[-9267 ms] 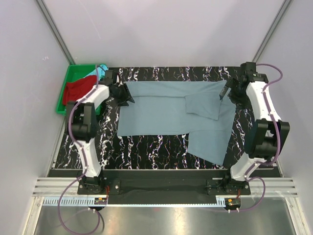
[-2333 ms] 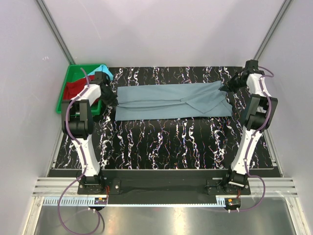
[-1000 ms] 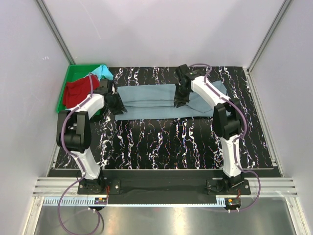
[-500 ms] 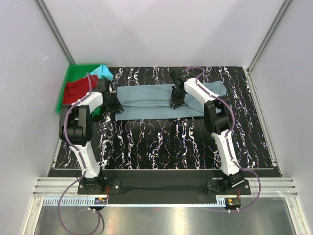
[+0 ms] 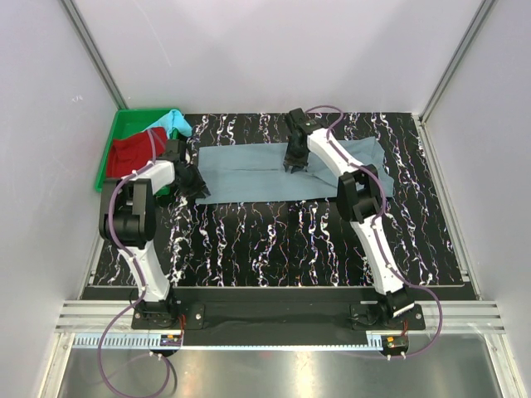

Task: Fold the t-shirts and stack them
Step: Fold the tshirt

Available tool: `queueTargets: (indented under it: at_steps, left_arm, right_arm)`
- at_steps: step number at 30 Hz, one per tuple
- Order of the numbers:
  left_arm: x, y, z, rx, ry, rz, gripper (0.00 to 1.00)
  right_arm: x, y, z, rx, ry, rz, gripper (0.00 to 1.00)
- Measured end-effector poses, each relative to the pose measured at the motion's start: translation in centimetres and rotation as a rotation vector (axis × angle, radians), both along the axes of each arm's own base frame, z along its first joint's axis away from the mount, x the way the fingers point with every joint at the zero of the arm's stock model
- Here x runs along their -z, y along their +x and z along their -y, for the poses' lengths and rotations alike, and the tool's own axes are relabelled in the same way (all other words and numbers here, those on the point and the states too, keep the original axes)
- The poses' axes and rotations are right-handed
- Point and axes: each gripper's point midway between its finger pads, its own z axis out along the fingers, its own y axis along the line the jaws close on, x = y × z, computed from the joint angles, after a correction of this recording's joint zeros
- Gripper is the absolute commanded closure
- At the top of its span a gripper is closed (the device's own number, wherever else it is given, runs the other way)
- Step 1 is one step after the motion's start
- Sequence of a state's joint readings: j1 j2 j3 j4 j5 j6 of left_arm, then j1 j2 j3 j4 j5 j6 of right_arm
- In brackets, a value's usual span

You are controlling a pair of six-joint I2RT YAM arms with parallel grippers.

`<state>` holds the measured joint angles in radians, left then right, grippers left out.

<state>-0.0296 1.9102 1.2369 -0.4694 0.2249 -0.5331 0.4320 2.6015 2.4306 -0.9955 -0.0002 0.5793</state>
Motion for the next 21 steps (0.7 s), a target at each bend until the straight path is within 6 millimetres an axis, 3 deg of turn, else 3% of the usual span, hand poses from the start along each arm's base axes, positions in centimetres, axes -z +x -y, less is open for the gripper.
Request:
queueTargets:
  at_steps: [8,12,21]
  left_arm:
    - [-0.4,-0.7,0.0,-0.001,-0.001,-0.004,0.71]
    - [-0.6,-0.7,0.1,-0.003,-0.007,0.000,0.71]
    - [-0.5,-0.7,0.2,-0.001,-0.009,-0.003,0.71]
  right_arm:
    - [-0.2,0.7,1.5,0.016,-0.011,0.002,0.67]
    - [-0.6,-1.0,2.7,0.004,-0.047,-0.032,0.65]
    - [-3.9,-5.4,5.5,-0.008,-0.098,-0.047,0.64]
